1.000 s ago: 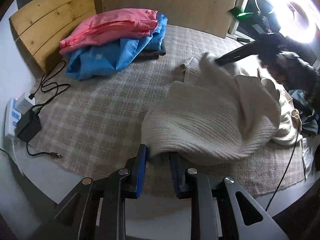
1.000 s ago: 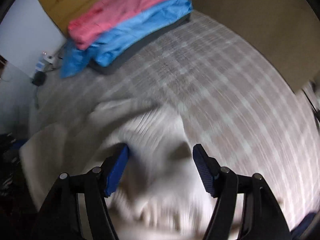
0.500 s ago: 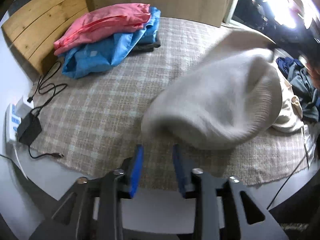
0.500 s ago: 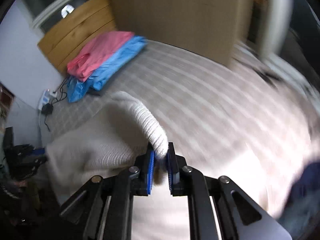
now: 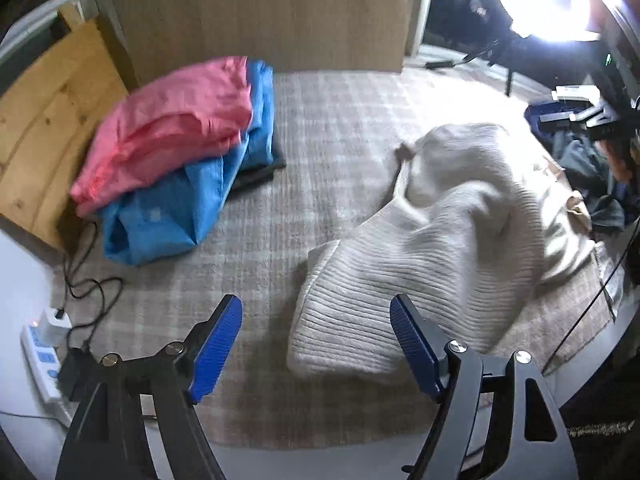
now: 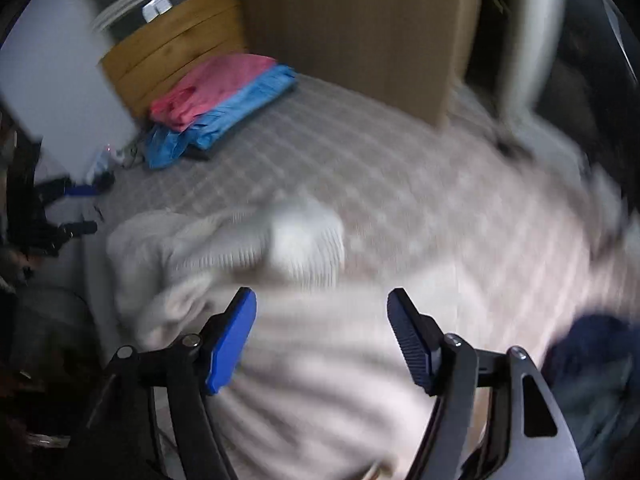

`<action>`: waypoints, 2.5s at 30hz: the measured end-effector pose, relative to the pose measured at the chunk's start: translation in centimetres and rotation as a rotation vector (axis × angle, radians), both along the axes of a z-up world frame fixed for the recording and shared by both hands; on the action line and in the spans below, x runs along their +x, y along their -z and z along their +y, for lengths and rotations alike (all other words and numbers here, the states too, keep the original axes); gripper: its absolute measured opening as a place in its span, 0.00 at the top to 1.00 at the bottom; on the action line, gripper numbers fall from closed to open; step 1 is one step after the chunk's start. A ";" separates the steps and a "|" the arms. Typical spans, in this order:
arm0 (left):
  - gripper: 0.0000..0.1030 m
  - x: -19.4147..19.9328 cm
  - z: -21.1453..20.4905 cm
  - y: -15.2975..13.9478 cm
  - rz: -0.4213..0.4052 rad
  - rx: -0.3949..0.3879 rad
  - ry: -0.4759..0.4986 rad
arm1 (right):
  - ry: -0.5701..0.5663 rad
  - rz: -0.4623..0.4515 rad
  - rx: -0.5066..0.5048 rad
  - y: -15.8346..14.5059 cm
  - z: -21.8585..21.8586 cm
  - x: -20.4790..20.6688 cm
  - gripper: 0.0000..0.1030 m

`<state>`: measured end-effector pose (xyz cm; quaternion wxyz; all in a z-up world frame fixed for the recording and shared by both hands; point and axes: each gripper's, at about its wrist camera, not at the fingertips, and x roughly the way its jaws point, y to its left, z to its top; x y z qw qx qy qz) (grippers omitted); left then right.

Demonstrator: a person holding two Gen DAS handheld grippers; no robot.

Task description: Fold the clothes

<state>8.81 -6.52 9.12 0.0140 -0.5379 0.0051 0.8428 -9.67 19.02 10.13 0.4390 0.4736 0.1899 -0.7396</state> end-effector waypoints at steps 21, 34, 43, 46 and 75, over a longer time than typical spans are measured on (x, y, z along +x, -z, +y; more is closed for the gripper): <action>0.28 -0.4 -3.2 4.5 -0.084 0.130 0.008 | -0.287 -0.173 0.119 4.1 -6.0 -1.3 0.93; 0.92 -3.4 -1.1 0.3 -0.010 0.150 0.113 | -0.033 0.038 -0.003 -3.2 0.7 1.1 0.94; 0.94 -5.2 0.2 -25.3 0.501 -0.087 0.253 | 0.276 0.442 -0.246 -24.3 7.4 3.2 0.95; 0.94 -3.4 1.9 -32.0 0.643 -0.164 0.314 | 0.342 0.557 -0.294 -30.1 9.9 6.4 0.95; 1.00 -4.4 -1.4 -34.2 0.666 -0.203 0.269 | 0.525 0.619 -0.271 -31.5 12.4 8.5 0.95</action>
